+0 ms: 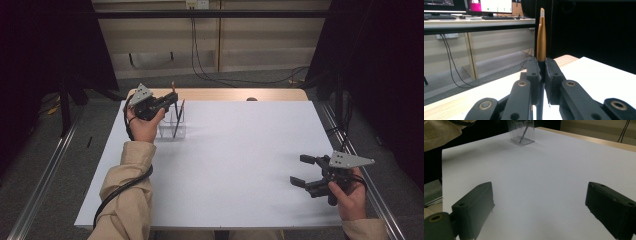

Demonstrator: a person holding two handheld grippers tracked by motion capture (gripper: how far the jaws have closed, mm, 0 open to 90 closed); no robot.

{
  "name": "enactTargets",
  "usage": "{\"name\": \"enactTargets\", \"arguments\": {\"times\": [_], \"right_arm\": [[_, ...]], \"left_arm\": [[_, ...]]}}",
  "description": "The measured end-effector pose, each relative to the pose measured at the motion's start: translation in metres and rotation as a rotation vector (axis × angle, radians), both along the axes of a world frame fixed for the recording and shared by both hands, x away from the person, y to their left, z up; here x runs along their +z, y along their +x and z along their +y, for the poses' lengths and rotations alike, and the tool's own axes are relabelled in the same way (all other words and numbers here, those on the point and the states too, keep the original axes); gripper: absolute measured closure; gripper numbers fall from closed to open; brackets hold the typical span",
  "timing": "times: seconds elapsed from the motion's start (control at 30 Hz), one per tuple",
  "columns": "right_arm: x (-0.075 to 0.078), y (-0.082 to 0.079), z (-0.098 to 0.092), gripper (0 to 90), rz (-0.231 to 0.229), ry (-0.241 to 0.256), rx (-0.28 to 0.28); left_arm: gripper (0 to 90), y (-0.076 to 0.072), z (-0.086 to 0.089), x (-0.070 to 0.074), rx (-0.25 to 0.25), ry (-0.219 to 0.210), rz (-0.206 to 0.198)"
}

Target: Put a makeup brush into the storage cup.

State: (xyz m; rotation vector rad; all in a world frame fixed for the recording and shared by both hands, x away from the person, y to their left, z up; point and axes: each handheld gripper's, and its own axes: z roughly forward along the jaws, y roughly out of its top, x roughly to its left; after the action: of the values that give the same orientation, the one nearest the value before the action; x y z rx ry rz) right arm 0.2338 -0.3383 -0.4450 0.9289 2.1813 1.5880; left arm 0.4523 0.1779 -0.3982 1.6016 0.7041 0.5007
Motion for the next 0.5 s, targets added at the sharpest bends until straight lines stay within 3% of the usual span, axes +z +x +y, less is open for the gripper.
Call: {"name": "enactTargets", "arguments": {"times": [0.5], "right_arm": [[-0.0004,0.0013,0.0002,8.1,-0.001,0.007,0.002]], "left_arm": [[83.3,-0.0024,-0.0052,-0.0044,-0.013,-0.007,0.019]]}}
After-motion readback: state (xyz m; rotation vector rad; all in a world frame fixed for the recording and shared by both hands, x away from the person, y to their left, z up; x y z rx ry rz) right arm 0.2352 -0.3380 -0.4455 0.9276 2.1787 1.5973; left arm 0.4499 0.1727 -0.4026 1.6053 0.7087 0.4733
